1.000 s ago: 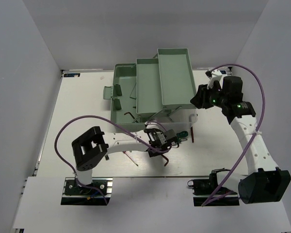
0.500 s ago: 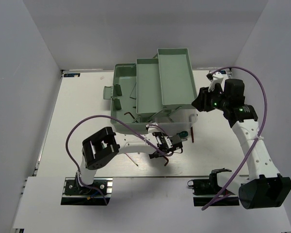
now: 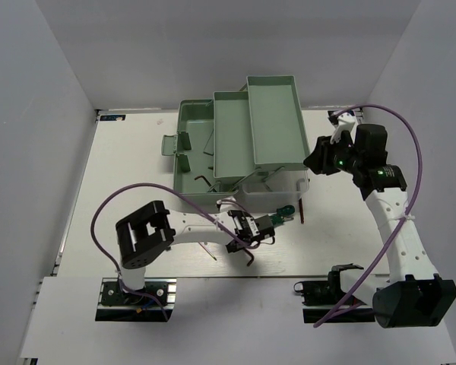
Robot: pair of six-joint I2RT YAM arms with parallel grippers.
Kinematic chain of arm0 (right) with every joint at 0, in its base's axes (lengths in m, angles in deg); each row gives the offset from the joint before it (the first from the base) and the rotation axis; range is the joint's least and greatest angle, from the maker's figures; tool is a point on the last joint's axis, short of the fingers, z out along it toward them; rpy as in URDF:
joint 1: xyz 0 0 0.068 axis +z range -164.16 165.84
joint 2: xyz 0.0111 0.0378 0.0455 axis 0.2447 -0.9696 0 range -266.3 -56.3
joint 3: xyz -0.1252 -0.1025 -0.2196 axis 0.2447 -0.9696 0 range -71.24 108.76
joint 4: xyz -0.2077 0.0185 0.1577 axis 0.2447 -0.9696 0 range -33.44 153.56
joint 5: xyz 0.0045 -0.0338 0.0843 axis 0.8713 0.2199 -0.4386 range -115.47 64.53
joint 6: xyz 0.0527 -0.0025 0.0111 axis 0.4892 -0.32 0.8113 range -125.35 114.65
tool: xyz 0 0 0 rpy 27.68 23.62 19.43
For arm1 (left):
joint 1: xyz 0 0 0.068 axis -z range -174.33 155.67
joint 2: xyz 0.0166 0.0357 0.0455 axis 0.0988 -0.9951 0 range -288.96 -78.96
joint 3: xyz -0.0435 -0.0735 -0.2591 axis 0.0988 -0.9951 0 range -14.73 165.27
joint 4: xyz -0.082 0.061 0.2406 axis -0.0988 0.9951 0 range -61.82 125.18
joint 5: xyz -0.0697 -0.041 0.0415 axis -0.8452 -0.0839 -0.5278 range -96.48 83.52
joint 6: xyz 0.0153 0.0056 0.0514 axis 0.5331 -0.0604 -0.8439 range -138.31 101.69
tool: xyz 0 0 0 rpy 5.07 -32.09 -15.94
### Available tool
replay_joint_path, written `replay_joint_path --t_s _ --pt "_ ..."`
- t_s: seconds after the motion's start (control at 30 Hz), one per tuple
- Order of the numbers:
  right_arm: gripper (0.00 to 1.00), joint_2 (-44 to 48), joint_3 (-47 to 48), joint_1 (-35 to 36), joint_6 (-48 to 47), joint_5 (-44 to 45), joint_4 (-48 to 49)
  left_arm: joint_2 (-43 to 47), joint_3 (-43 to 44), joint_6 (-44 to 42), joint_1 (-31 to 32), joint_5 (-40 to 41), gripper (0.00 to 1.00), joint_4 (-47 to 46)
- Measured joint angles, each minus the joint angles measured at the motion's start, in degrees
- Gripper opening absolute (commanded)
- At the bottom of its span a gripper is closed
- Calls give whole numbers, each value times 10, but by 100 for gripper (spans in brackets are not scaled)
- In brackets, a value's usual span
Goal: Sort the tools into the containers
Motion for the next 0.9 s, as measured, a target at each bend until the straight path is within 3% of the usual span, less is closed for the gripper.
replay_joint_path --t_s 0.33,0.6,0.9 --pt "43 0 -10 -21 10 -2 -4 40 -56 11 0 -26 26 18" --pt "43 0 -17 -26 26 -10 -4 77 -108 16 0 -36 0 -5" --pt "43 0 -17 -28 26 -13 -11 101 -122 2 0 -32 0 -24"
